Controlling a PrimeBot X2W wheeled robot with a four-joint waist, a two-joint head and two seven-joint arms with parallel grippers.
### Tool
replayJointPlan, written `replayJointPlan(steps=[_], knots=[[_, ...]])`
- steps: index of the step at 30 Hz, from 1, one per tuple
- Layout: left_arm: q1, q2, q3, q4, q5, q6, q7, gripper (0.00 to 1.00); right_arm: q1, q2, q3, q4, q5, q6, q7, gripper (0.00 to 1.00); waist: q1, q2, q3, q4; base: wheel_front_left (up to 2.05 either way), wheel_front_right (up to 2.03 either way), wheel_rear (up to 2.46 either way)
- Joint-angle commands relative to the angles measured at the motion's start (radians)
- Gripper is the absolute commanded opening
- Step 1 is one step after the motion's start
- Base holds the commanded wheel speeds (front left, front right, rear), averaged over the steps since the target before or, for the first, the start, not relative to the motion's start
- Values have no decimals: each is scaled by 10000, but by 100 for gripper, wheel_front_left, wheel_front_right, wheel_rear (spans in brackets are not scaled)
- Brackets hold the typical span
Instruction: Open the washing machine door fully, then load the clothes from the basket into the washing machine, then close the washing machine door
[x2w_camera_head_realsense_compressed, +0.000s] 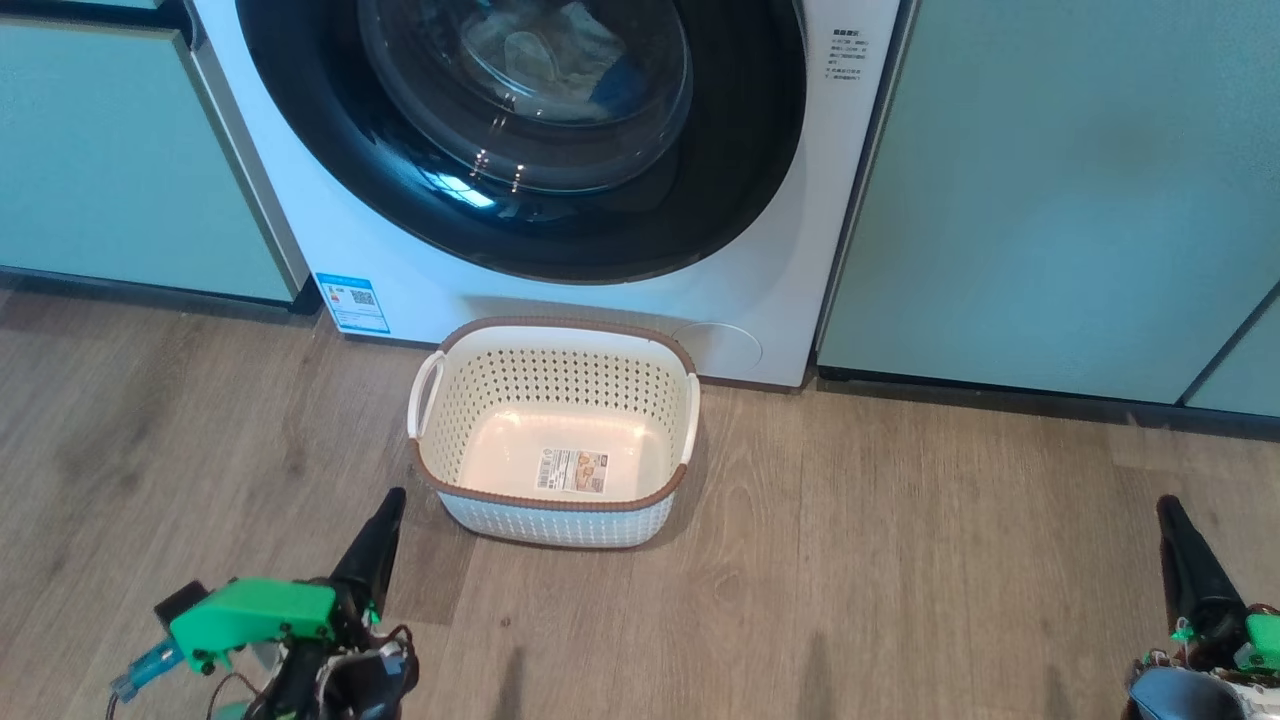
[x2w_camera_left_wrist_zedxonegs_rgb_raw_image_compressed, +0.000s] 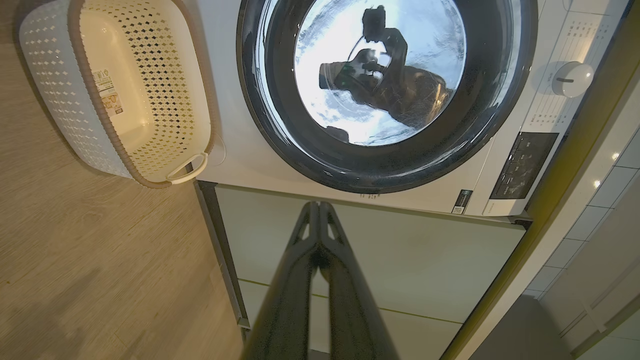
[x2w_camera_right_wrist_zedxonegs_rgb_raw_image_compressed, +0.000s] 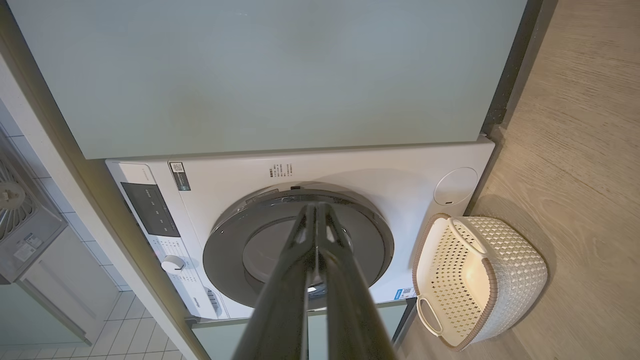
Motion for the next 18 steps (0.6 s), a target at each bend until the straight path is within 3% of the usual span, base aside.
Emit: replayJointPlan(steps=[1, 18], knots=[[-552, 60, 413, -277, 125, -71, 52, 0, -535, -63, 168, -353, -45, -29, 84, 0, 0, 0, 0, 0, 0, 0, 0], [-554, 47, 431, -276, 140, -71, 67, 0, -537, -50, 148, -352, -62, -29, 100, 0, 0, 0, 0, 0, 0, 0, 0]])
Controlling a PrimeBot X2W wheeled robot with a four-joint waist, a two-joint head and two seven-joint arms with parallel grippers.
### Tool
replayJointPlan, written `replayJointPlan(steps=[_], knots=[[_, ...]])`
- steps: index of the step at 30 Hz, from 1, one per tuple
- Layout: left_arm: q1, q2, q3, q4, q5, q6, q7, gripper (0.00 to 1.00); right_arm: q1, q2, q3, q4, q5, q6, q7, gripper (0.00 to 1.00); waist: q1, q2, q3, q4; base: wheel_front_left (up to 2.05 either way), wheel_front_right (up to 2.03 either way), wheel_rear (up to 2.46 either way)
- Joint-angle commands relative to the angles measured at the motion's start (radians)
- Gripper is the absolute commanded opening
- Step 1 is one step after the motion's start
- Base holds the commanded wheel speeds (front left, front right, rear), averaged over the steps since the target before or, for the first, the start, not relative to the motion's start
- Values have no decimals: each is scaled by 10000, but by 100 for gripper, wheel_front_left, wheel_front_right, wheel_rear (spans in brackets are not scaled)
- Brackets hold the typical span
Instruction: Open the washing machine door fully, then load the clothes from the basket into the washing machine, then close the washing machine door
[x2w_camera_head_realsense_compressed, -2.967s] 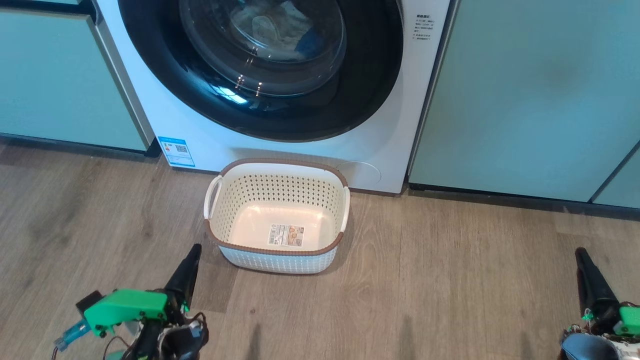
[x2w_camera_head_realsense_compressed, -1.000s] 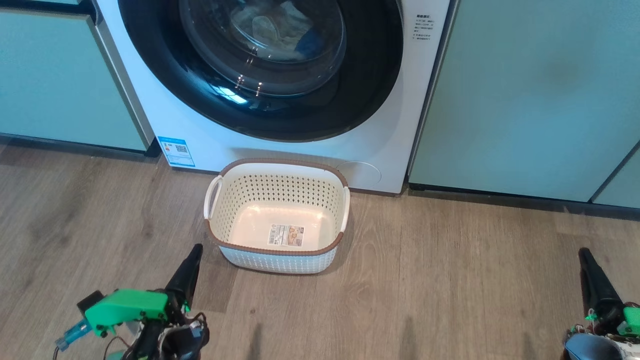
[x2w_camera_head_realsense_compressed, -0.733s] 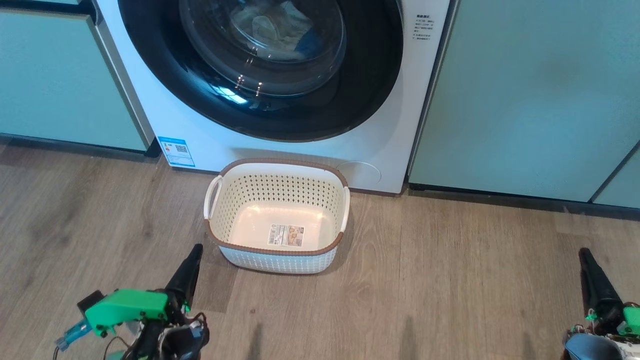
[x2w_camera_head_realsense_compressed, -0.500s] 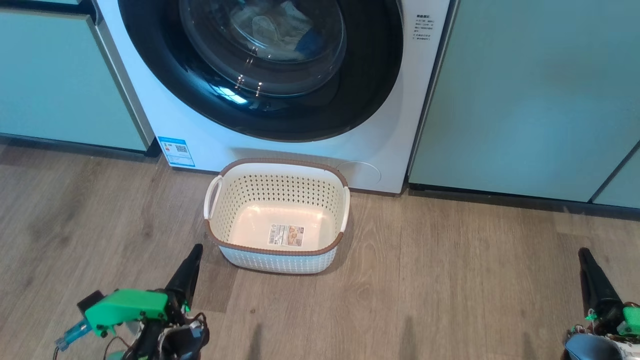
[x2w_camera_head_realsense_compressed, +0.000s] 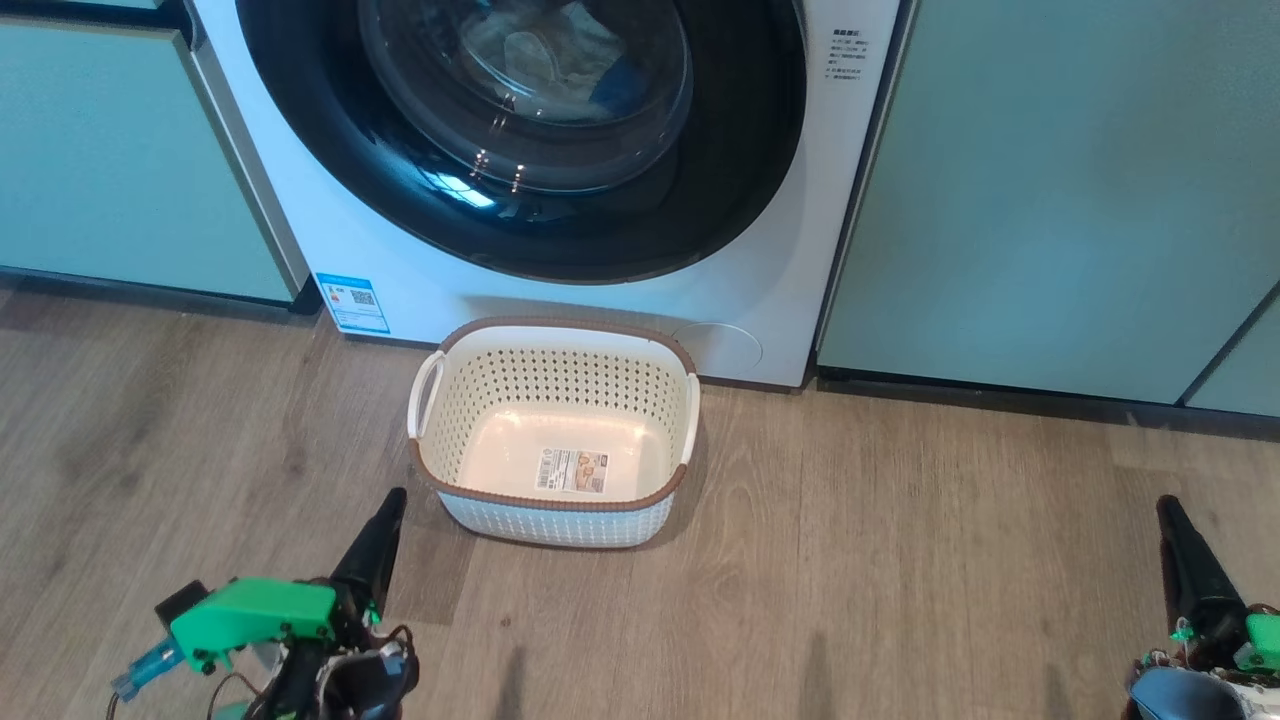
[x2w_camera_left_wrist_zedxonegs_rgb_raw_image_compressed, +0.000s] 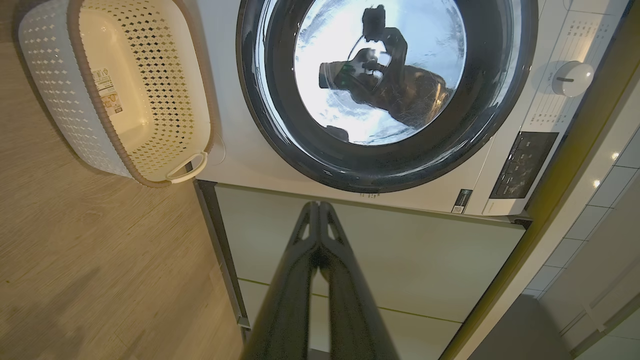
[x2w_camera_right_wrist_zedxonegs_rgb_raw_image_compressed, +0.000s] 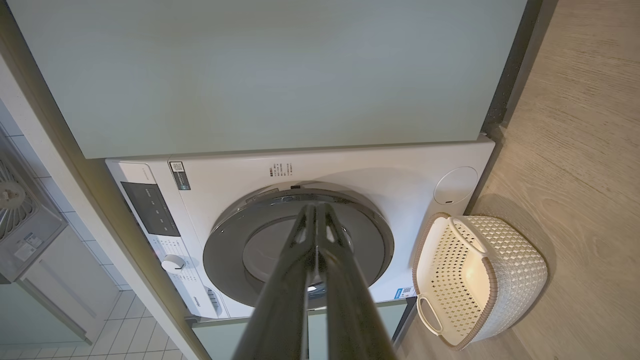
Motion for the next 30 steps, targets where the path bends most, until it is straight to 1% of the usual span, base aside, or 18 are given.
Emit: replayJointPlan(steps=[1, 30], knots=[[-554, 58, 423, -276, 139, -71, 39, 0, -537, -53, 159, -352, -63, -29, 57, 0, 0, 0, 0, 0, 0, 0, 0], [-556, 44, 443, -276, 156, -71, 55, 0, -539, -38, 137, -351, -81, -29, 74, 0, 0, 0, 0, 0, 0, 0, 0]])
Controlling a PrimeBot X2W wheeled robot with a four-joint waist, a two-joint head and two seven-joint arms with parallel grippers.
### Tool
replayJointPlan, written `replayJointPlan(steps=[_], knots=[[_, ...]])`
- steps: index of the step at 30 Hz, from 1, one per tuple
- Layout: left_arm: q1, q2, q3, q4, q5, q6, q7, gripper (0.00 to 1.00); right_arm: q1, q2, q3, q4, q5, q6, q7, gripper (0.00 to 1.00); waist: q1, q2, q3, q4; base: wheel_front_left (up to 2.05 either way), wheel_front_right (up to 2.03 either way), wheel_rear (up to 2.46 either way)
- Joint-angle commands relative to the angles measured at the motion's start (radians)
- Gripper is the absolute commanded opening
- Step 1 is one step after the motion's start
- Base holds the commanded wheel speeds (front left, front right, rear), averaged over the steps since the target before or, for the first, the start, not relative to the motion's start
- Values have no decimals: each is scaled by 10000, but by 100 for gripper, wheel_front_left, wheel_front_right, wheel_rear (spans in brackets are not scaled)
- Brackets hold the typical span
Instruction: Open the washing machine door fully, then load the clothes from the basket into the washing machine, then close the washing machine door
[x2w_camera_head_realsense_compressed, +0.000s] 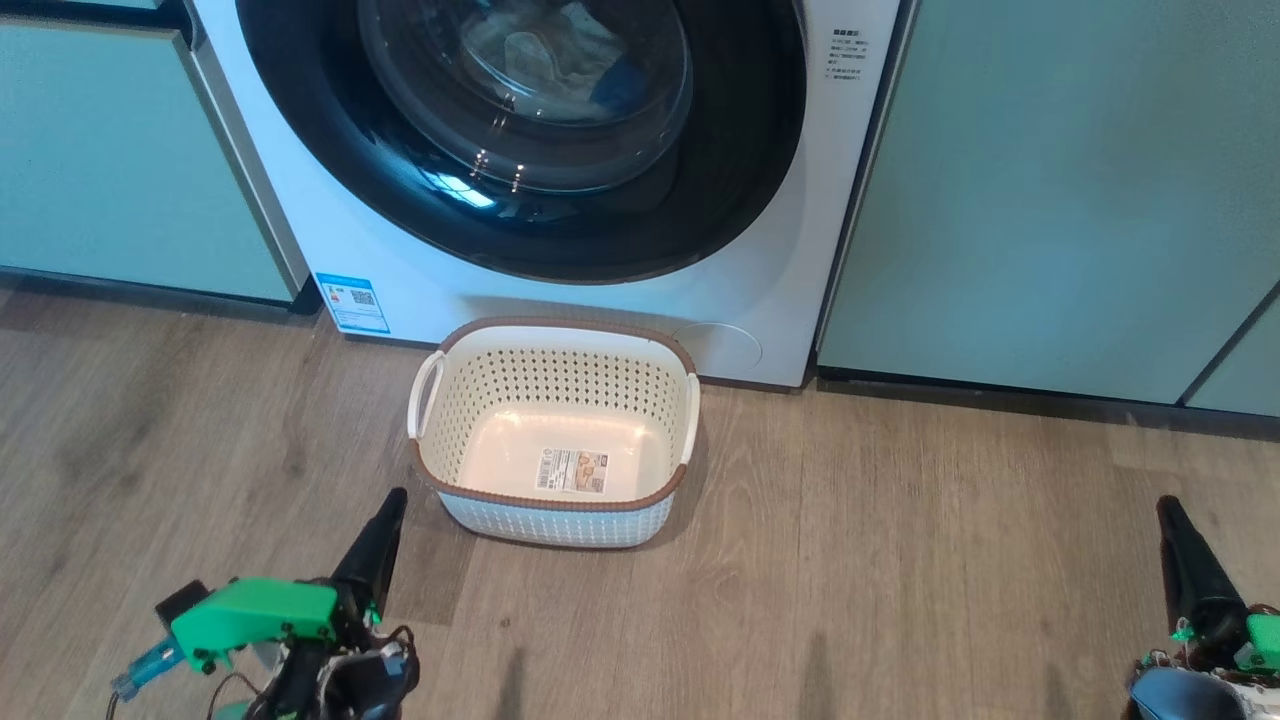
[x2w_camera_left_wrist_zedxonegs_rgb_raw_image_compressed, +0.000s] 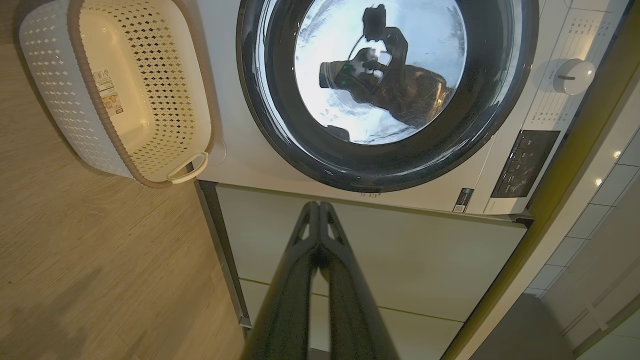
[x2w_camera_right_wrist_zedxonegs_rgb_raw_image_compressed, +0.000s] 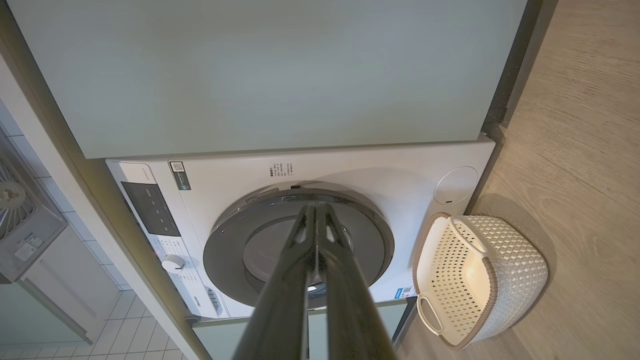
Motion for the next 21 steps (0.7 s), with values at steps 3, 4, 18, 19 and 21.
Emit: replayJointPlan(steps=[3, 4, 18, 19, 21], knots=[[-556, 58, 434, -276, 83, -71, 45, 0, -539, -48, 158, -351, -71, -29, 49, 0, 0, 0, 0, 0, 0, 0, 0], [-556, 58, 434, -276, 83, -71, 46, 0, -539, -48, 157, -351, -71, -29, 49, 0, 0, 0, 0, 0, 0, 0, 0], [-557, 53, 441, -276, 89, -71, 51, 0, -540, -43, 149, -350, -78, -29, 55, 0, 0, 0, 0, 0, 0, 0, 0], [-557, 52, 442, -276, 89, -71, 52, 0, -540, -42, 149, -350, -78, -29, 56, 0, 0, 0, 0, 0, 0, 0, 0], [-557, 52, 443, -276, 90, -71, 53, 0, -540, -42, 148, -350, -79, -29, 57, 0, 0, 0, 0, 0, 0, 0, 0]])
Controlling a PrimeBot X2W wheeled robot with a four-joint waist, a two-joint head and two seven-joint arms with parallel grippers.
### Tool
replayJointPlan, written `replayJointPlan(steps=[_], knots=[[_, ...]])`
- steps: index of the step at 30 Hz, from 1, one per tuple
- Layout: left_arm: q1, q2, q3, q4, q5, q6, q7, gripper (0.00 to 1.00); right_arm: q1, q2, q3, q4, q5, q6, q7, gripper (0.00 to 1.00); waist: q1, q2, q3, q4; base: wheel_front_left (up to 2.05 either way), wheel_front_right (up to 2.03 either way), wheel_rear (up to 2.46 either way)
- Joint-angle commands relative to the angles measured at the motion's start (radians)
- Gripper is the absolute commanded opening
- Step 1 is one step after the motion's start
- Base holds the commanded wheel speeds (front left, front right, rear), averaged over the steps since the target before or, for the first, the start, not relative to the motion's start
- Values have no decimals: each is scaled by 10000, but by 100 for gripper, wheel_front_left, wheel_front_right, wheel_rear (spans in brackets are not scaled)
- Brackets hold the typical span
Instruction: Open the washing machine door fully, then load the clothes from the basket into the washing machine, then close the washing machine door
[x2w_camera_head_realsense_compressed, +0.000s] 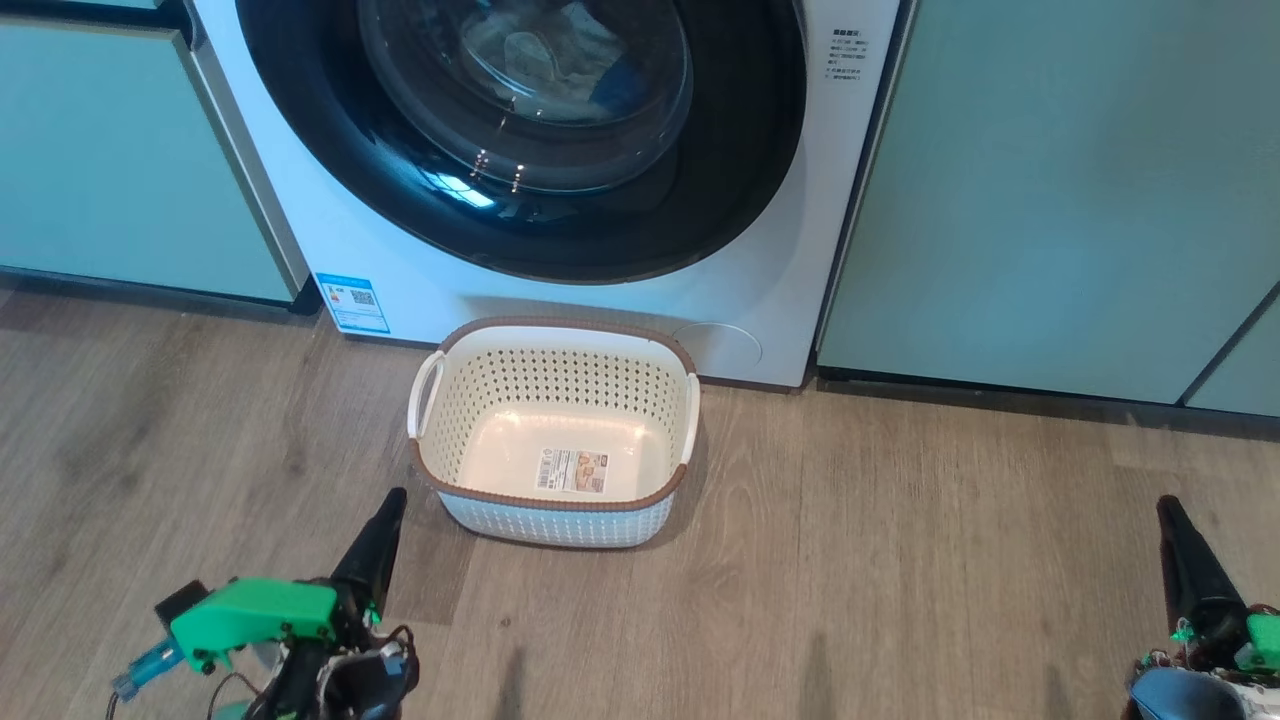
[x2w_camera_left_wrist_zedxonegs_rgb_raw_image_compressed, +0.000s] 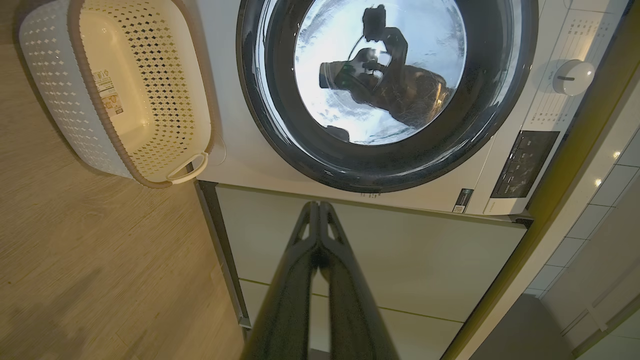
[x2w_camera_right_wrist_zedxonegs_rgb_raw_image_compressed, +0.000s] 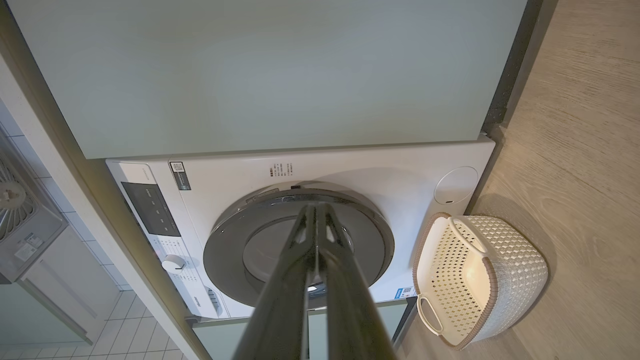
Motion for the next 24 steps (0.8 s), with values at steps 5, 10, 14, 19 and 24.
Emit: replayJointPlan(steps=[5, 10, 14, 19, 24], knots=[[-557, 56, 428, -276, 92, -71, 52, 0, -540, -44, 153, -350, -81, -29, 57, 0, 0, 0, 0, 0, 0, 0, 0], [-557, 55, 429, -276, 93, -71, 54, 0, -541, -43, 151, -350, -82, -29, 58, 0, 0, 0, 0, 0, 0, 0, 0], [-557, 54, 431, -275, 95, -71, 55, 0, -541, -41, 150, -350, -84, -29, 59, 0, 0, 0, 0, 0, 0, 0, 0], [-557, 53, 433, -275, 96, -71, 56, 0, -541, -40, 148, -350, -85, -29, 61, 0, 0, 0, 0, 0, 0, 0, 0], [-557, 52, 434, -275, 97, -71, 58, 0, -541, -39, 146, -350, -87, -29, 62, 0, 0, 0, 0, 0, 0, 0, 0]])
